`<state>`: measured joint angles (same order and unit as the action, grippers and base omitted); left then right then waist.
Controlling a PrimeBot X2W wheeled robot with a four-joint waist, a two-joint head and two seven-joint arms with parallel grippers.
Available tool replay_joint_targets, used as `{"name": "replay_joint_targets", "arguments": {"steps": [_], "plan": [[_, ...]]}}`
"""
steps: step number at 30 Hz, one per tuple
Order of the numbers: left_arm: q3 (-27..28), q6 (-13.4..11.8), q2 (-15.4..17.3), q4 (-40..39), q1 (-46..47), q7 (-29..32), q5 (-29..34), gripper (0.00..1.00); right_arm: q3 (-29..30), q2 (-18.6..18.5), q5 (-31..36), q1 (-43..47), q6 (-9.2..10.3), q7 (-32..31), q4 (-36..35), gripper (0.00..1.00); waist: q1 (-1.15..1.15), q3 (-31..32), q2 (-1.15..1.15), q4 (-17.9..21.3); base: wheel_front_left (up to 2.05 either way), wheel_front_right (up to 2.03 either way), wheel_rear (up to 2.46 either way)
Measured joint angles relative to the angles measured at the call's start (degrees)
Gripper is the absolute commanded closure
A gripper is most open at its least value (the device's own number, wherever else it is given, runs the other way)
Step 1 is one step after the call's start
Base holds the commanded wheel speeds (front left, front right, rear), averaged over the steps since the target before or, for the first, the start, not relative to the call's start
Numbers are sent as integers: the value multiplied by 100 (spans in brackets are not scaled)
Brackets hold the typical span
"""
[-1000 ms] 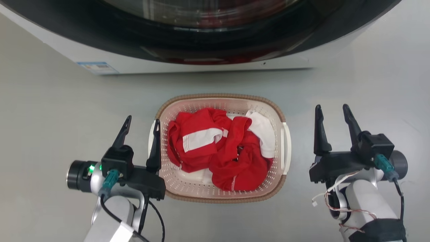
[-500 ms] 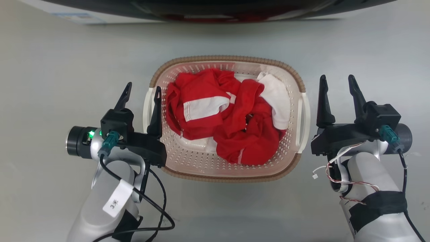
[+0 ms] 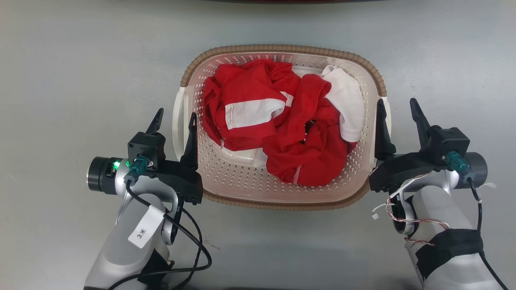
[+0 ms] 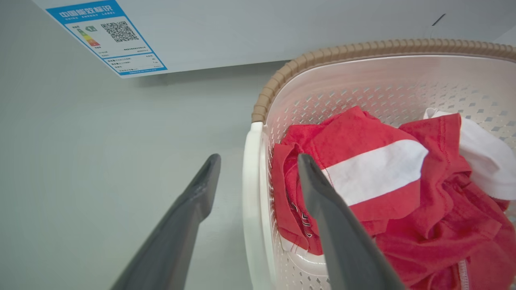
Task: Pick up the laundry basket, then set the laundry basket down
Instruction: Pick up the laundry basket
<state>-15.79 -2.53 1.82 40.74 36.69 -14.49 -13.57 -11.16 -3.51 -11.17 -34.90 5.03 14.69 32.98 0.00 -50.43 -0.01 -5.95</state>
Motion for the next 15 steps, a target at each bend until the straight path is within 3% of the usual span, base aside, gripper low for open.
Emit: {"name": "replay_joint_targets", "arguments": {"steps": [15], "plan": [[-191,-49,-8,549,232,0,-326,0,-314,-8,-283,-127,1,0,256,0,0,-159,0,-12,0,0,0]]}}
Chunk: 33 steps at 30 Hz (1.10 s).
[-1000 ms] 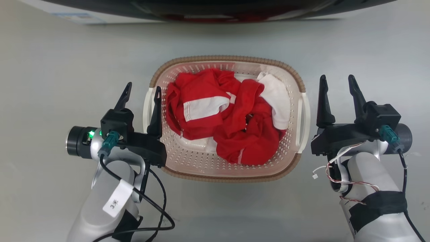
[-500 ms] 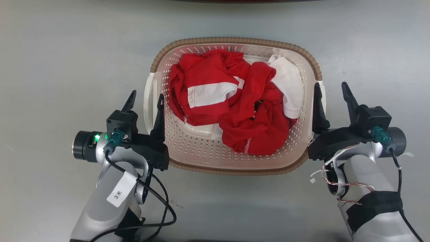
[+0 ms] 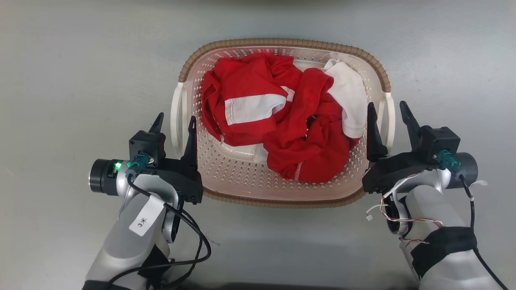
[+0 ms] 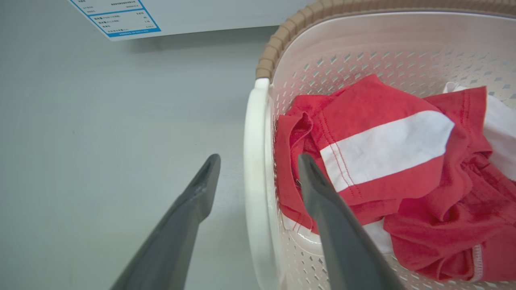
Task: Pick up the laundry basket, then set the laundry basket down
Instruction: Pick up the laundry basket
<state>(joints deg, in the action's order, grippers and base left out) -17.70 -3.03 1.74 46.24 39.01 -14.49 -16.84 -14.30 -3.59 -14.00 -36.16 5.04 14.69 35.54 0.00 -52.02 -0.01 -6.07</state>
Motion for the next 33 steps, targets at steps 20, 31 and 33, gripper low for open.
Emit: {"name": "replay_joint_targets", "arguments": {"steps": [20,31,33], "plan": [[-393,8,-2,578,257,0,-514,0,-410,-9,-357,-225,82,0,627,0,0,-114,1,-12,0,0,0],[-675,56,-4,792,415,0,-777,0,-584,-12,-524,-409,118,0,907,2,0,-144,1,-11,0,0,0],[-716,57,-5,836,449,0,-817,0,-624,-13,-547,-442,136,0,935,25,0,-147,1,-11,0,0,0]]}}
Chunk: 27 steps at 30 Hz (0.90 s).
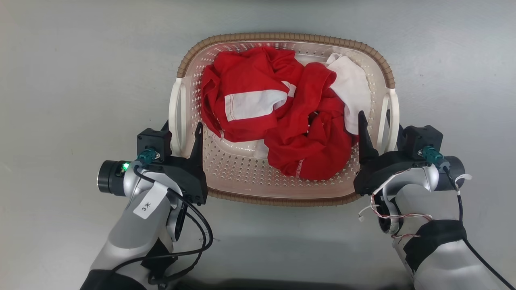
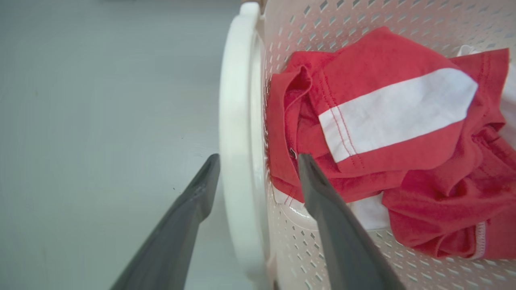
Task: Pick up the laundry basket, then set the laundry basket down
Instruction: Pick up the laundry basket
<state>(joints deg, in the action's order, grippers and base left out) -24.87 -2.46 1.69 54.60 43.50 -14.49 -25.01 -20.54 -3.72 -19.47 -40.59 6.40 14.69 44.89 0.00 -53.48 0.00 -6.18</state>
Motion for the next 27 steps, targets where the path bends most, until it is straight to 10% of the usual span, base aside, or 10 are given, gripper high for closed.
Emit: {"name": "replay_joint_targets", "arguments": {"steps": [2,4,6,7,27], "plan": [[-37,0,1,46,1,0,-18,4,-33,0,-51,-1,15,0,35,55,0,-2,0,-1,0,0,0],[-113,1,1,64,6,0,-66,62,-64,0,-140,-7,16,0,78,67,0,-4,0,-1,0,0,0],[-189,2,1,86,15,0,-107,100,-102,0,-191,-26,20,0,154,85,0,-3,0,0,0,0,0],[-221,3,1,97,21,0,-146,100,-120,0,-218,-39,24,1,180,100,0,-1,0,1,0,0,0],[-787,-57,36,346,25,1,-849,100,-626,-59,-737,-116,100,0,698,100,0,547,0,16,0,0,0]]}}
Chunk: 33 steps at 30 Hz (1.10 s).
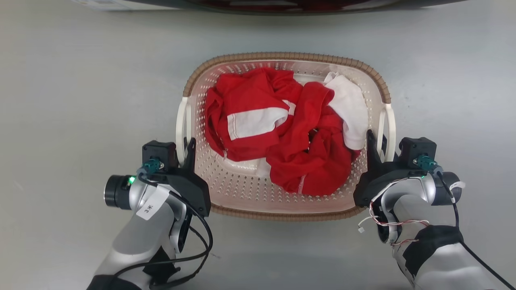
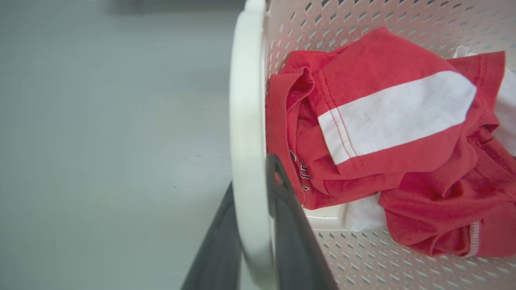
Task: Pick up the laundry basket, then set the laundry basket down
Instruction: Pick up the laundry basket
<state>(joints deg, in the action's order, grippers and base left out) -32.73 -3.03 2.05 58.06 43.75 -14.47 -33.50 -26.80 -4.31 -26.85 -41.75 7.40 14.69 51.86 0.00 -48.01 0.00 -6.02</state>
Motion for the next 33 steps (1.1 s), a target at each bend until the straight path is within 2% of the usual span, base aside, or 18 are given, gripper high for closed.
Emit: {"name": "replay_joint_targets", "arguments": {"steps": [18,33], "plan": [[-442,-77,-11,346,-526,2,-512,100,-806,13,-687,280,1,-8,479,100,0,1203,0,81,0,0,0],[-760,-76,-13,637,-1085,129,-654,100,-1472,41,-1313,846,15,-393,632,100,-1,2297,1,155,0,0,0]]}}
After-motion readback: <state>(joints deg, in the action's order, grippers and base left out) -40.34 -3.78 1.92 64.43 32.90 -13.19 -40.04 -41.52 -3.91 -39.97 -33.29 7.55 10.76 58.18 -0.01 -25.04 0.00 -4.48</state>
